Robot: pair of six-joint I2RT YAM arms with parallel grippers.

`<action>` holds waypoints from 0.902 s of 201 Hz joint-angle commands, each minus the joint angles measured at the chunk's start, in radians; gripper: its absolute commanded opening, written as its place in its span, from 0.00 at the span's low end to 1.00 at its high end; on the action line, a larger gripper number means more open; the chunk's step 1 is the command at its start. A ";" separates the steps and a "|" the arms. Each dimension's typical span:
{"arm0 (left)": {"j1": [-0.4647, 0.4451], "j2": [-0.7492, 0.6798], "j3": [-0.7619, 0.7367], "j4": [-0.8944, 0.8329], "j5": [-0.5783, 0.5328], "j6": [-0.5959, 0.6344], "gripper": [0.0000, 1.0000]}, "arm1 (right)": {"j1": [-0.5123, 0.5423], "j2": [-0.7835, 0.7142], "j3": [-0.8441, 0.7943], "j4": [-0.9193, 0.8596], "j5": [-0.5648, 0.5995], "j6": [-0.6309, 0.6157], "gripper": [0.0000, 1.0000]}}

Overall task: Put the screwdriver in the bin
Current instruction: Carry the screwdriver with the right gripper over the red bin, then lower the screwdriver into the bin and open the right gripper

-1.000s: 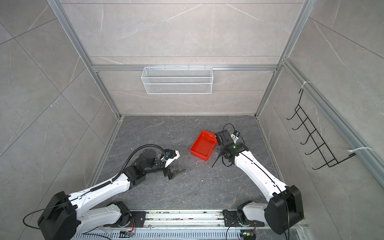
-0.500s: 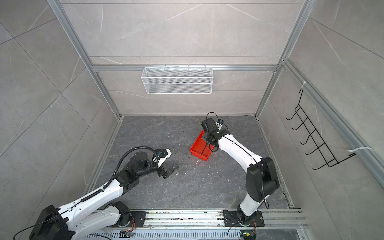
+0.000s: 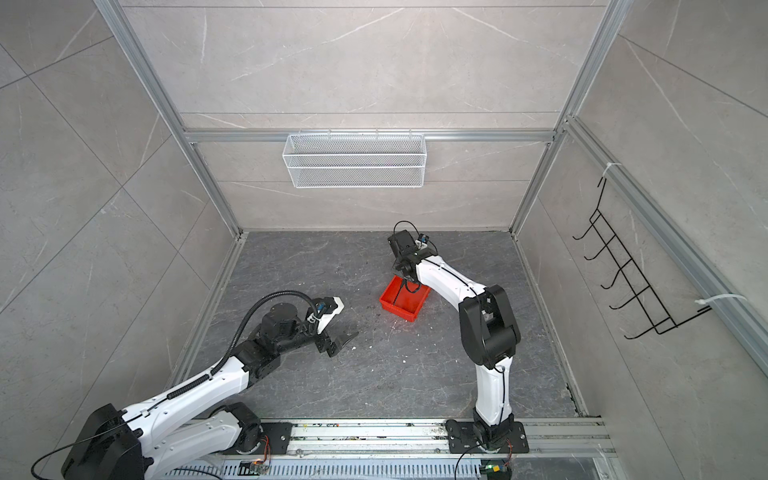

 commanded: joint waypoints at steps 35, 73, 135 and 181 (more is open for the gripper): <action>0.002 -0.004 -0.011 0.039 -0.008 0.016 1.00 | -0.008 0.101 0.072 -0.015 0.030 -0.017 0.01; 0.002 -0.012 -0.015 0.034 -0.012 0.020 1.00 | -0.010 0.149 0.091 -0.014 0.047 -0.016 0.01; 0.002 -0.013 -0.017 0.037 -0.012 0.017 1.00 | -0.011 0.191 0.107 -0.012 0.046 -0.007 0.07; 0.001 -0.030 -0.015 0.018 -0.010 0.020 1.00 | -0.012 0.171 0.090 0.009 0.037 -0.018 0.31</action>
